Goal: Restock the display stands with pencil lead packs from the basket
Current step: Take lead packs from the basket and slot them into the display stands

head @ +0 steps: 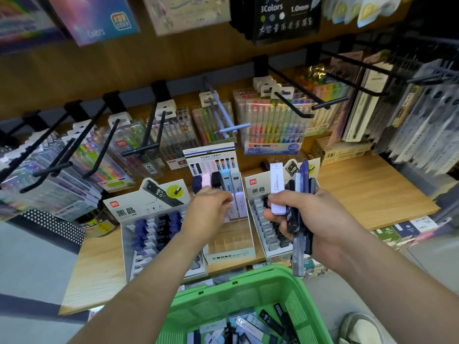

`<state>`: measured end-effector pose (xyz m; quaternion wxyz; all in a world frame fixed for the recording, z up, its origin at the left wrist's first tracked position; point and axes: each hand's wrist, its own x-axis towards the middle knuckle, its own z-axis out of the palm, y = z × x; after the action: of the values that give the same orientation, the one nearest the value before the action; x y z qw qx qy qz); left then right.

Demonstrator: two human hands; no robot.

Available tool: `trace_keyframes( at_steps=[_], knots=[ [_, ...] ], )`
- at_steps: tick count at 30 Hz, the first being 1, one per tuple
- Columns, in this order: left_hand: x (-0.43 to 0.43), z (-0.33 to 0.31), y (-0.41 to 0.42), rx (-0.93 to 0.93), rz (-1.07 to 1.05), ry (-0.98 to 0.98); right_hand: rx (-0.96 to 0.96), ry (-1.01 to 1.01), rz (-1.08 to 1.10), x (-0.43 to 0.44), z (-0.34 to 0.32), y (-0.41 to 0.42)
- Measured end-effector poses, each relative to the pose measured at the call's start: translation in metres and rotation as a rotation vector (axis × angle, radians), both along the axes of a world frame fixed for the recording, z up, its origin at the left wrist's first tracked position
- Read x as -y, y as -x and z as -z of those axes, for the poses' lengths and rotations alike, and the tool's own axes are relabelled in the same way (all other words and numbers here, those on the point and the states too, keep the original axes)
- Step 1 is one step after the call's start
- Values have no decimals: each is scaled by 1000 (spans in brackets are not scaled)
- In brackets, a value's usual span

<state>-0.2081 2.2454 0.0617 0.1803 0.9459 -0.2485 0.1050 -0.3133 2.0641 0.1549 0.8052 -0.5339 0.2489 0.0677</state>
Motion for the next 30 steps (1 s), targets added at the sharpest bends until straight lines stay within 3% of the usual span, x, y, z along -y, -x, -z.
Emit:
trace_keyframes(
  at_steps=[6,9,11,16,18,21,26,30],
  knots=[
    [5,11,-6,135,15,-47,9,17,-5,5,3,1],
    [8,4,-3,62,-105,82,-5,44,-29,7,5,1],
    [12,-6,13,-116,-201,339,-28,70,-85,8,8,1],
    [19,-27,67,-936,-94,824,-96,164,-296,2,15,7],
    [20,-36,78,-1088,-84,1001,-108,193,-371,-2,16,10],
    [12,-46,82,-1157,-100,1165,-102,241,-461,-6,16,12],
    [-5,-58,91,-1100,-111,1097,-104,234,-528,-8,17,11],
    [-13,-65,100,-1074,-134,1250,-172,27,-400,-12,21,9]
  ],
)
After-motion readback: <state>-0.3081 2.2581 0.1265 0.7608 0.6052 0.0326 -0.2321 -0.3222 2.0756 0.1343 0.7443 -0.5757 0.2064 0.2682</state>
